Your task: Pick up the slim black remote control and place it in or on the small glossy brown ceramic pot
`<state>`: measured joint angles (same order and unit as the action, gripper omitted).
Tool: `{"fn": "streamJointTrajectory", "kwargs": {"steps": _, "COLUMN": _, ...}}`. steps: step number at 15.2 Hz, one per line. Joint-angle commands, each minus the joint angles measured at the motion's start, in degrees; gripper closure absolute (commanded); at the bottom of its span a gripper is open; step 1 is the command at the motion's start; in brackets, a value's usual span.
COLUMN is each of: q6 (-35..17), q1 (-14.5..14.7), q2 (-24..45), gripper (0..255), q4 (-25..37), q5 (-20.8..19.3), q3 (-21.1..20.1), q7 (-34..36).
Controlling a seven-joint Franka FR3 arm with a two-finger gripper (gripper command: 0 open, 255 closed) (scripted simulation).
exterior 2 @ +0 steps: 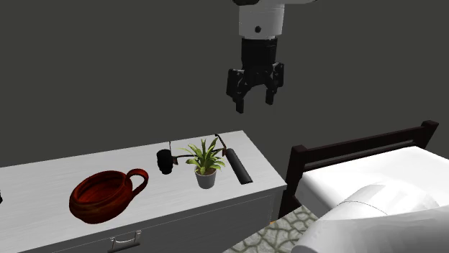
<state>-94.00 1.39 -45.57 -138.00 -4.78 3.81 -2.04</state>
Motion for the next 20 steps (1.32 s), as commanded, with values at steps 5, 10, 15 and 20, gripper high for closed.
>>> {"fn": "streamJointTrajectory", "kwargs": {"steps": 5, "q6": -8.0, "q1": -1.0, "q2": 3.3, "gripper": 0, "q4": -5.1, "q5": 0.8, "q3": 1.1, "q7": 2.4}}
{"fn": "streamJointTrajectory", "kwargs": {"steps": 10, "q6": -18.6, "q1": -2.0, "q2": 9.4, "gripper": 0, "q4": -10.0, "q5": 2.2, "q3": 2.6, "q7": 4.9}}
{"fn": "streamJointTrajectory", "kwargs": {"steps": 15, "q6": -29.7, "q1": -2.5, "q2": 17.8, "gripper": 0, "q4": -12.9, "q5": 4.2, "q3": 4.2, "q7": 6.7}}
{"fn": "streamJointTrajectory", "kwargs": {"steps": 20, "q6": -39.1, "q1": -2.2, "q2": 26.3, "gripper": 0, "q4": -14.2, "q5": 6.9, "q3": 5.6, "q7": 7.2}}
